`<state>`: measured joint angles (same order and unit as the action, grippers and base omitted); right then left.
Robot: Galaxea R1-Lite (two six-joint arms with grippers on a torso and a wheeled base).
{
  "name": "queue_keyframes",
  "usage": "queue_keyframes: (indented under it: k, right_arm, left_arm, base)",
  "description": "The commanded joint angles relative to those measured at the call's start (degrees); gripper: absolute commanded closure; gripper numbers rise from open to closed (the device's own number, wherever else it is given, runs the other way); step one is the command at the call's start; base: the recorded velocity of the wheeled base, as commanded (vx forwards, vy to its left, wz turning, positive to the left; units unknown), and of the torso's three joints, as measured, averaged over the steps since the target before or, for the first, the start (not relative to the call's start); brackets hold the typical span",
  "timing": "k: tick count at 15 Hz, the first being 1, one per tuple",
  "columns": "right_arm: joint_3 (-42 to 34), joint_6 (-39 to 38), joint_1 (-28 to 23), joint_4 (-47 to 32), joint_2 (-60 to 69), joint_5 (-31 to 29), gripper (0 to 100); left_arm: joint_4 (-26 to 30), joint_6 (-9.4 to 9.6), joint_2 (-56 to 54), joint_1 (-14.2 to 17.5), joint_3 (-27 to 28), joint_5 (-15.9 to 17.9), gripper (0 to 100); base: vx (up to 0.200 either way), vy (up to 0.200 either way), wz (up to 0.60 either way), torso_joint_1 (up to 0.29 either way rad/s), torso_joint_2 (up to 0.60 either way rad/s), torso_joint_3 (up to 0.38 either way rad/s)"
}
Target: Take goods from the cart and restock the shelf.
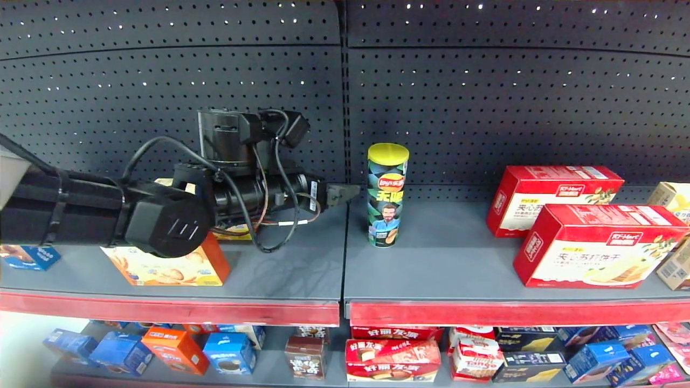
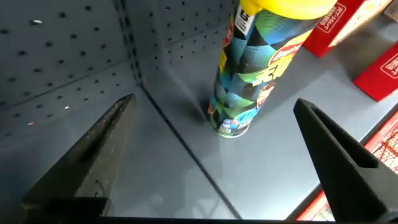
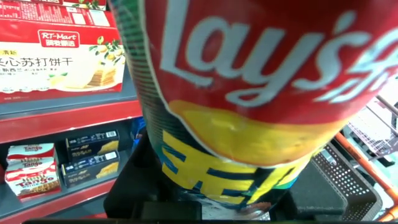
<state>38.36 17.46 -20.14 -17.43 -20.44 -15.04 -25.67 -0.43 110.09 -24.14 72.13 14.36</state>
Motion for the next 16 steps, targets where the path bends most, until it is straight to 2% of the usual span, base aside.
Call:
queue_keyframes:
  k: [1,4,8,9,11,16]
  right_arm:
    - [0.31,0.21,-0.08,0.03,-0.21,0.01,100]
    - [0.48,0.65,0.1,0.03,-0.21,-1.48,100]
    - [0.92,1.79,0.1,0.03,-0.03,-1.39,100]
    - [0.92,1.79,0.1,0.03,-0.03,-1.39,100]
    - [1.27,1.88,0.1,-0.59,0.93,-1.3,100]
    - [2.94,1.79,0.1,-2.25,1.11,-1.39,100]
  left_arm:
    - [-0.34,-0.01,2.76,-0.74,1.52,-0.03,0]
    - [-1.84,-1.33,4.69,-2.67,3.01,0.76,0]
    - [-3.42,-3.44,7.24,-3.72,5.21,0.84,0]
    - [-3.42,-3.44,7.24,-3.72,5.21,0.84,0]
    - [-3.42,-3.44,10.49,-4.25,9.43,0.41,0]
    - [-3.42,-3.79,13.83,-5.66,13.39,0.23,0]
  base:
    - [0.0,0.0,0.0,0.0,0.0,0.0]
    - [0.0,0.0,0.0,0.0,0.0,0.0]
    - [0.0,0.0,0.0,0.0,0.0,0.0]
    - [0.0,0.0,0.0,0.0,0.0,0.0]
    - [0.0,0.0,0.0,0.0,0.0,0.0]
    - [0.0,0.0,0.0,0.0,0.0,0.0]
